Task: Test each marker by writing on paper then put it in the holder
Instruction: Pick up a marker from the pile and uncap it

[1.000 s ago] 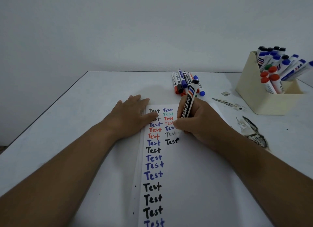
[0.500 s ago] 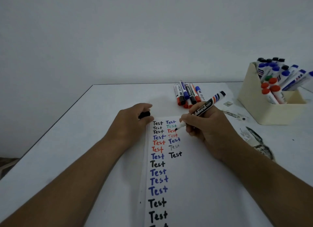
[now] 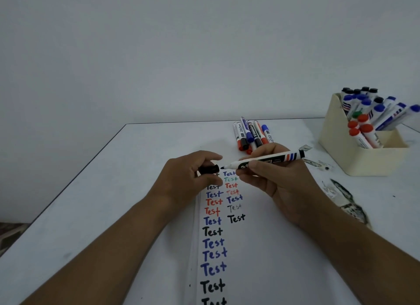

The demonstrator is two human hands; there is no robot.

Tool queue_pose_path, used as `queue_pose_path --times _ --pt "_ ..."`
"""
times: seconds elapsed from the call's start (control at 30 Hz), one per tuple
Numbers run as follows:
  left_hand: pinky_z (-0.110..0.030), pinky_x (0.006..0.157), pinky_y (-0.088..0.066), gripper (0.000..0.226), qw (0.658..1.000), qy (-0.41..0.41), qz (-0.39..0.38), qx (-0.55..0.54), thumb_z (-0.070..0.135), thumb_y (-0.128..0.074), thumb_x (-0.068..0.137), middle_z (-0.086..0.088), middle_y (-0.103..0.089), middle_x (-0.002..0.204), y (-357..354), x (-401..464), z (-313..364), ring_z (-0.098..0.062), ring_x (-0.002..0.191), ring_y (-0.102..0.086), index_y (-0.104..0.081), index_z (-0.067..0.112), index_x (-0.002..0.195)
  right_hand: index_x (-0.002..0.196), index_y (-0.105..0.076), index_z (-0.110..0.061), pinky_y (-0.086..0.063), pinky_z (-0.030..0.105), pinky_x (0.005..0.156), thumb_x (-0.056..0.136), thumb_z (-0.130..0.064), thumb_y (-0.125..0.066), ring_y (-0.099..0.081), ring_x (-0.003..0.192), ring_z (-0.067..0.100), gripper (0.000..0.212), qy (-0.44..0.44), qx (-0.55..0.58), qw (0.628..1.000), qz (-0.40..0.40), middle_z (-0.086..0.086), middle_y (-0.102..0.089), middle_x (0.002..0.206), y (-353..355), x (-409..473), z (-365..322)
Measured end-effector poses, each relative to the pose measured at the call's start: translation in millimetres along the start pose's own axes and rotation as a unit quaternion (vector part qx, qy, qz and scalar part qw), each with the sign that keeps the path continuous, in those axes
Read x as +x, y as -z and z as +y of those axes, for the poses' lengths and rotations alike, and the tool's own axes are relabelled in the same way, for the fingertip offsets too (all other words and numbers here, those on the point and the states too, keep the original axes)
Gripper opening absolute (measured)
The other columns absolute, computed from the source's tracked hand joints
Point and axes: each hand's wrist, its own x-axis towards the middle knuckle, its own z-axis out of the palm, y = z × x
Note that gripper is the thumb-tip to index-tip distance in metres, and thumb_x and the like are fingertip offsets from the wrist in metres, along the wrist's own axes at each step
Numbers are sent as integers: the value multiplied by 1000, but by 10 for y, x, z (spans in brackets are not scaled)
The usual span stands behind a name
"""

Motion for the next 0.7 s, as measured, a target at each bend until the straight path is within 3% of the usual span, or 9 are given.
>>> queue_pose_path --times 0.23,0.47,0.7 --pt "-6 72 -44 50 1000 -20 -7 -4 28 -81 81 23 -70 94 -3 -41 87 0 84 -62 -61 37 127 97 -64 1 -63 38 77 84 4 -67 -74 91 42 14 2 -30 999 -13 28 -73 100 -2 -11 8" --pt "-2 75 -43 50 999 -38 -15 -5 24 -74 89 31 -65 89 -17 -86 157 11 92 -60 -57 38 134 99 -68 -4 -60 48 86 81 -3 -74 -76 88 36 19 -4 -130 991 -14 19 -76 95 -34 -34 -6" --pt "-2 77 -43 51 997 -66 19 22 19 -70 93 15 -71 96 -45 -96 203 0 87 -63 -52 37 138 96 -69 -9 -63 38 73 68 -19 -77 -76 79 33 31 31 -155 987 -12 15 -77 87 -62 -37 -24"
